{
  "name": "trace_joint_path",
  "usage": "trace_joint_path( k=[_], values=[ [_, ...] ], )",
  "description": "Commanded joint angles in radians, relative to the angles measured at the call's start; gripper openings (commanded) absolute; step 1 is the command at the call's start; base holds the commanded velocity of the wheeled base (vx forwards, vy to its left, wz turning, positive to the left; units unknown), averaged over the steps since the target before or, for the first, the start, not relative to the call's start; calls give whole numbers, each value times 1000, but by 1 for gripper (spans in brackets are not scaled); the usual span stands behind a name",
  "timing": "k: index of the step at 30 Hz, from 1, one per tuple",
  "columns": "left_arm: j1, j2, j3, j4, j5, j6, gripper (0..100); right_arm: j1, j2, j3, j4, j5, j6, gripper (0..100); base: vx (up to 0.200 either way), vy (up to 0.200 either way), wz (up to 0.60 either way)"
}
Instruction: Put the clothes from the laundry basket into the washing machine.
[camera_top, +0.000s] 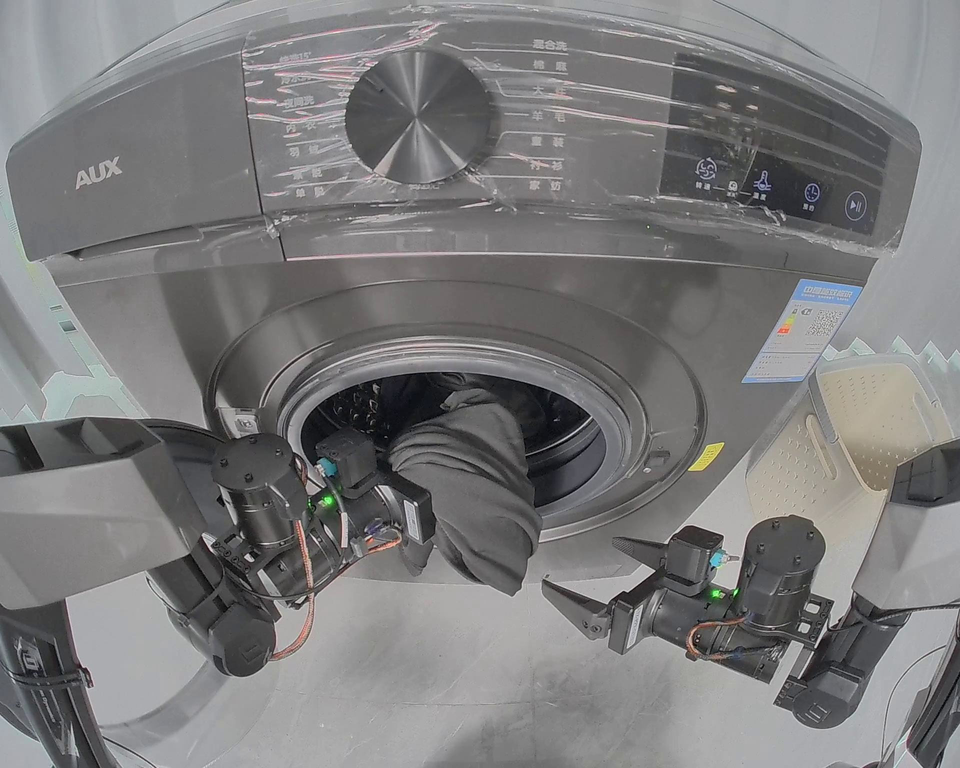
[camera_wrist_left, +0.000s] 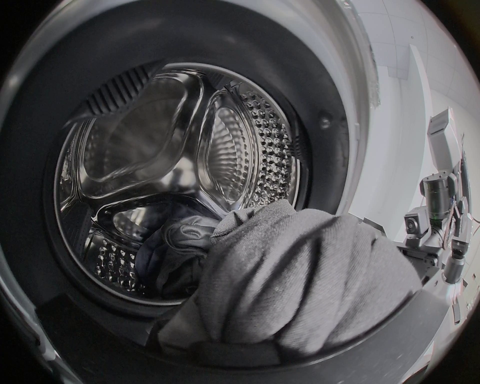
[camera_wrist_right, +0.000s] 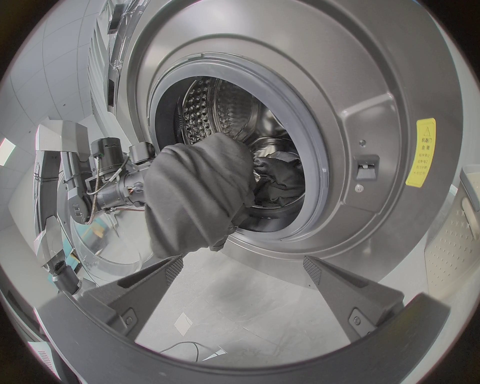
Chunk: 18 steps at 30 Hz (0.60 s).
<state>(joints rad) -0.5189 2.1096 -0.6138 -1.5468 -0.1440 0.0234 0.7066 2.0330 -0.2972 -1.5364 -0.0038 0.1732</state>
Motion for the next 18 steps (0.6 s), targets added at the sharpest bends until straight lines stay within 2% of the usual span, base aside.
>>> trace_joint_path(
  k=[1, 6, 7, 8, 10, 11, 12, 14, 15, 18],
  values=[
    [-6, 76, -87, 1, 6, -28, 0, 24, -22, 10, 1, -1, 0, 100, 0, 0, 0],
    [0, 175, -231, 2, 6, -37, 0, 37, -37, 24, 1, -1, -1, 100, 0, 0, 0],
    [0, 219, -288, 2, 21, -46, 0, 45, -36, 26, 1, -1, 0, 100, 0, 0, 0],
    [0, 219, -288, 2, 21, -46, 0, 45, -36, 26, 1, -1, 0, 100, 0, 0, 0],
    [-6, 300, -409, 5, 55, -60, 0, 48, -36, 29, -1, 1, 0, 100, 0, 0, 0],
    [-6, 300, -409, 5, 55, -60, 0, 48, -36, 29, -1, 1, 0, 100, 0, 0, 0],
    [-1, 356, -506, 13, 69, -65, 0, 48, -36, 30, 1, 1, 0, 100, 0, 0, 0],
    [-1, 365, -526, 16, 69, -65, 0, 48, -36, 30, 1, 1, 0, 100, 0, 0, 0],
    [2, 406, -607, 56, 70, -66, 0, 48, -33, 35, -1, 1, 0, 100, 0, 0, 0],
    [7, 434, -673, 114, 81, -68, 0, 48, -30, 36, -1, 2, 0, 100, 0, 0, 0]
  ],
)
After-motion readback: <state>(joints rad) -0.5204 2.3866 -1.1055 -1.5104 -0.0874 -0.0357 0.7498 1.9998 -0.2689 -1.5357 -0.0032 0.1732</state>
